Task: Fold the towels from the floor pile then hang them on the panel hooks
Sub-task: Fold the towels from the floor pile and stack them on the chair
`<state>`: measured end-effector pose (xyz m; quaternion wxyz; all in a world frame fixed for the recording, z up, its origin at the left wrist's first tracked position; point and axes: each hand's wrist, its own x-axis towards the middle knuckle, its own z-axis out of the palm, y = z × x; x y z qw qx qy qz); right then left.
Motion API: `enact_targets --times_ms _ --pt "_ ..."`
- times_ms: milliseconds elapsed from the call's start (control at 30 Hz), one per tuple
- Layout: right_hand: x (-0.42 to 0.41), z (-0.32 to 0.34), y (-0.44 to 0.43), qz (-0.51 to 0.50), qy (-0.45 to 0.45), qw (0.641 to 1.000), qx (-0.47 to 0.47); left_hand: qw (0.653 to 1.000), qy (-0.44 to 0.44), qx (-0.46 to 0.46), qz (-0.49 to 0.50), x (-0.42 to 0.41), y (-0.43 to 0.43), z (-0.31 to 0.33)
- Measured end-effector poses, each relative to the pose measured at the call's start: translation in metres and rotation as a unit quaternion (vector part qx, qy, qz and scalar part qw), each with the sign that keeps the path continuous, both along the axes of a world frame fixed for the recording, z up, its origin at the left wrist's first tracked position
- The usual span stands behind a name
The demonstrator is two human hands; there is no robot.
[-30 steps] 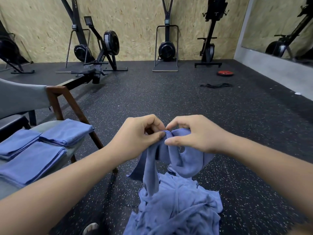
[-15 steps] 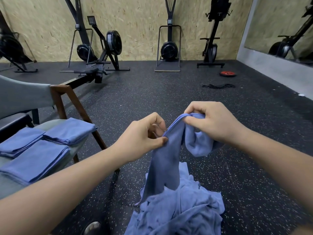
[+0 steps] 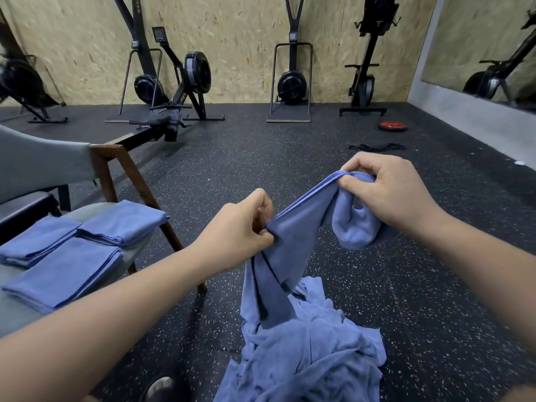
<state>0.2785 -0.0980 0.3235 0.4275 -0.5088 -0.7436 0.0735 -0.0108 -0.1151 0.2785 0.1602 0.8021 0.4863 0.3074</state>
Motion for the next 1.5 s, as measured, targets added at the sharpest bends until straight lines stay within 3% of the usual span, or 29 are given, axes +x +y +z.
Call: enact_targets --times_ms 500,700,933,1200,1500 --pt "0.031 -0.014 0.021 -0.105 0.026 0.994 -0.027 0.997 0.045 -0.005 0.068 -0.046 0.028 -0.007" --pt "0.035 -0.032 0.028 -0.110 0.020 0.992 -0.058 0.999 0.042 0.003 0.012 -0.052 0.023 -0.007" --pt "0.038 -0.029 0.026 -0.112 0.030 0.992 -0.051 0.985 0.148 0.019 -0.089 -0.044 0.017 -0.008" --pt "0.037 -0.029 0.024 -0.107 0.013 0.993 -0.047 0.957 0.263 0.039 -0.120 -0.039 0.018 -0.012" --pt "0.036 -0.026 0.022 -0.115 0.013 0.992 -0.053 0.957 0.261 0.128 -0.023 -0.043 0.025 -0.017"
